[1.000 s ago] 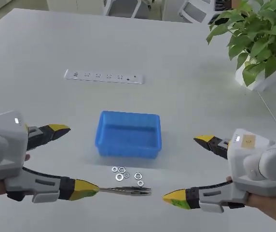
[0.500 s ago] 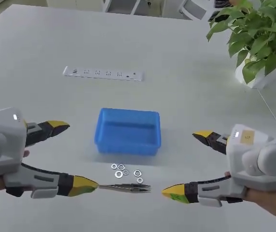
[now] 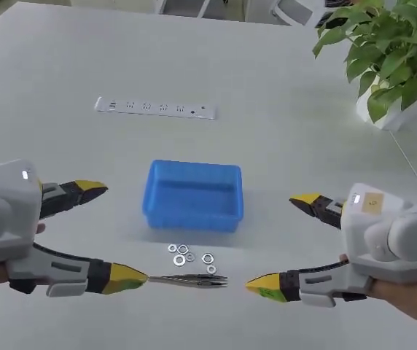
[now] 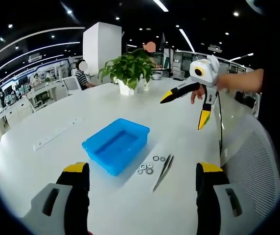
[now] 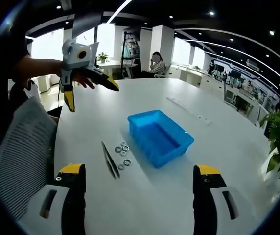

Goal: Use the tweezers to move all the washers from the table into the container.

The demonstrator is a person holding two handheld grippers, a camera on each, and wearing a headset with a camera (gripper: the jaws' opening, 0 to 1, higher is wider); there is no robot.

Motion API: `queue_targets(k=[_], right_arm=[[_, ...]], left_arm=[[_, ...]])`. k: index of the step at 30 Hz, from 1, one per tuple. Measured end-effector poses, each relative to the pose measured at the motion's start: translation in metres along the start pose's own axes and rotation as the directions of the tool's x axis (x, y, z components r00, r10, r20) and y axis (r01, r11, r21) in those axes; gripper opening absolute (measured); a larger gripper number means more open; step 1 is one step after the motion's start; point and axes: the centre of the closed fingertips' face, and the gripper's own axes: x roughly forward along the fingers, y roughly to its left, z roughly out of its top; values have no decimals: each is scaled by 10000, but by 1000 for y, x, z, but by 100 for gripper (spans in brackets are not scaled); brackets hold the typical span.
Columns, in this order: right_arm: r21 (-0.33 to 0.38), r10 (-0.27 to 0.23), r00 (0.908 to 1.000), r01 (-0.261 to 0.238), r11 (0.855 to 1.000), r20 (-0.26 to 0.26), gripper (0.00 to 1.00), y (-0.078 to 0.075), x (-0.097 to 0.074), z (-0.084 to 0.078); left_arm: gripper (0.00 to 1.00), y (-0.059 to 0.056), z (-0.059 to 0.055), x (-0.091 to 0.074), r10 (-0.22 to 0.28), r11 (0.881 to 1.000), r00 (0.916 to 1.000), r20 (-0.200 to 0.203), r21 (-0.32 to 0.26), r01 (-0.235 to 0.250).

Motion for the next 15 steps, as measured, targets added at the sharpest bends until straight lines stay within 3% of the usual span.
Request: queue_targets(k=[9, 15], right_arm=[[-588, 548, 9982, -562, 9967, -258, 81, 4, 7, -3], [-996, 1060, 9932, -1103, 9889, -477, 71, 9, 14, -5]], left_arm=[[85, -5, -14, 7, -428, 9978, 9958, -814, 464, 467], [78, -5, -21, 13, -677, 9946, 9911, -1146, 701, 760]])
